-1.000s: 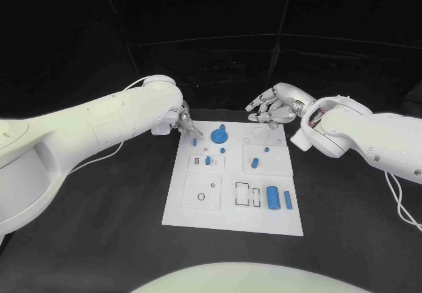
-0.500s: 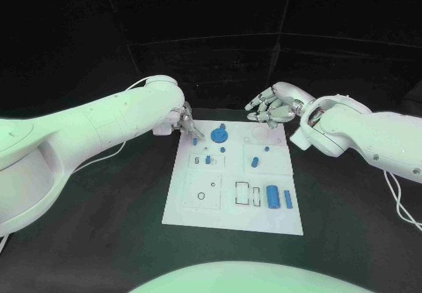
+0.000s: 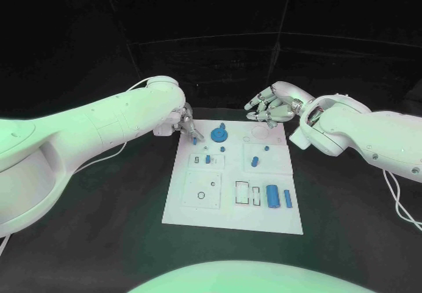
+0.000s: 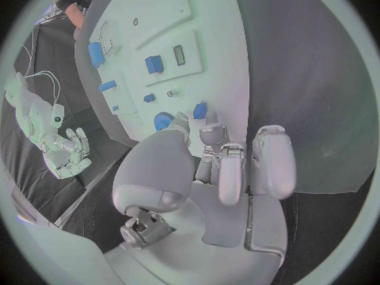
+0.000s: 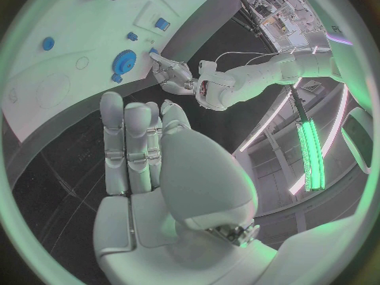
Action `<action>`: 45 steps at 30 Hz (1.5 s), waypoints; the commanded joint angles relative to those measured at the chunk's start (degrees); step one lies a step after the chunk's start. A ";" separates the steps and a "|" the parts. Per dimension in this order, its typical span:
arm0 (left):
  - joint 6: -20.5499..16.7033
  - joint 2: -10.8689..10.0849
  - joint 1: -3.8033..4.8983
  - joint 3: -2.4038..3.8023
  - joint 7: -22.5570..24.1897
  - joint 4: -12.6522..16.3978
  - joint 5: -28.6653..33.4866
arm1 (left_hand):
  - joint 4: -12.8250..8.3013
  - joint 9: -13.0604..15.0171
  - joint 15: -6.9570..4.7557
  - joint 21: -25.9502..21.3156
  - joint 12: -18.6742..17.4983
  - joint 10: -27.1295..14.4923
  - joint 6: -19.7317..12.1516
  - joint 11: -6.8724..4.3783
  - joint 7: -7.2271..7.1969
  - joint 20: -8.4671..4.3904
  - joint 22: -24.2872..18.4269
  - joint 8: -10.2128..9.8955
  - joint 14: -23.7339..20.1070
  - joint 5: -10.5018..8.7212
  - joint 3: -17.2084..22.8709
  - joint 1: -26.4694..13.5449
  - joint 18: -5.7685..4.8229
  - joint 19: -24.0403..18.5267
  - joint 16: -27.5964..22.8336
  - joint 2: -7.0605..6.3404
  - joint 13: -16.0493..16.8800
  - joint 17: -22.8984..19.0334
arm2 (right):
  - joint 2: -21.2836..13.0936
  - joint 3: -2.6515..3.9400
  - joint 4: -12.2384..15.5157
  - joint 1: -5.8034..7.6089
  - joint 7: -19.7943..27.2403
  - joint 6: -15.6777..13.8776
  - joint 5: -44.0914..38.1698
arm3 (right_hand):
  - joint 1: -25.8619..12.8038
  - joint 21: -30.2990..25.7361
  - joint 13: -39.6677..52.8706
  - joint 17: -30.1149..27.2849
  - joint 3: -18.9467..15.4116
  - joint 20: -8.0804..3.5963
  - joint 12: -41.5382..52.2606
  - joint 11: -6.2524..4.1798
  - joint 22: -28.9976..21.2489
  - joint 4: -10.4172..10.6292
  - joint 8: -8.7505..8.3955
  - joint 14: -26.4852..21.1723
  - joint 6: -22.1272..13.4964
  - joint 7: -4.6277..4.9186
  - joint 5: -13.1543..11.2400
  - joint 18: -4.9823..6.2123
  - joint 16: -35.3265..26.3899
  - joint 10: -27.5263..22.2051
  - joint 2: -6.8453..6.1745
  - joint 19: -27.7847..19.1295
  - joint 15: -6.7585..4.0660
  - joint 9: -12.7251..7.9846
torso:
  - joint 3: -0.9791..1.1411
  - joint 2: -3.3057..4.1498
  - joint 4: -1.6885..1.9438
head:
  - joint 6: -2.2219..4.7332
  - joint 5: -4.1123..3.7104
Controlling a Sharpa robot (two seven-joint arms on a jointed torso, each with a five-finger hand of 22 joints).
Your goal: Assemble the parts on the task board
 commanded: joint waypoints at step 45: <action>-9.89 -7.67 0.32 0.17 1.77 12.19 8.51 | -12.10 0.38 -0.65 0.33 -0.19 0.61 1.04 -1.18 -1.27 -0.64 0.64 1.77 5.95 0.03 15.77 13.10 0.22 0.11 0.18 5.35 -0.42 15.09 | 0.00 0.04 -0.31 0.09 0.58 0.47 0.08 | 0.12 0.14 -0.09 0.02 0.43 0.04 -0.23 -0.15 0.02 -0.01 -0.06 0.75 0.47 0.01 0.21 0.06 -0.07 -0.20 -0.47 -0.46 -0.13 -0.09 | 0.17 -0.30 0.43 | -0.63 -0.35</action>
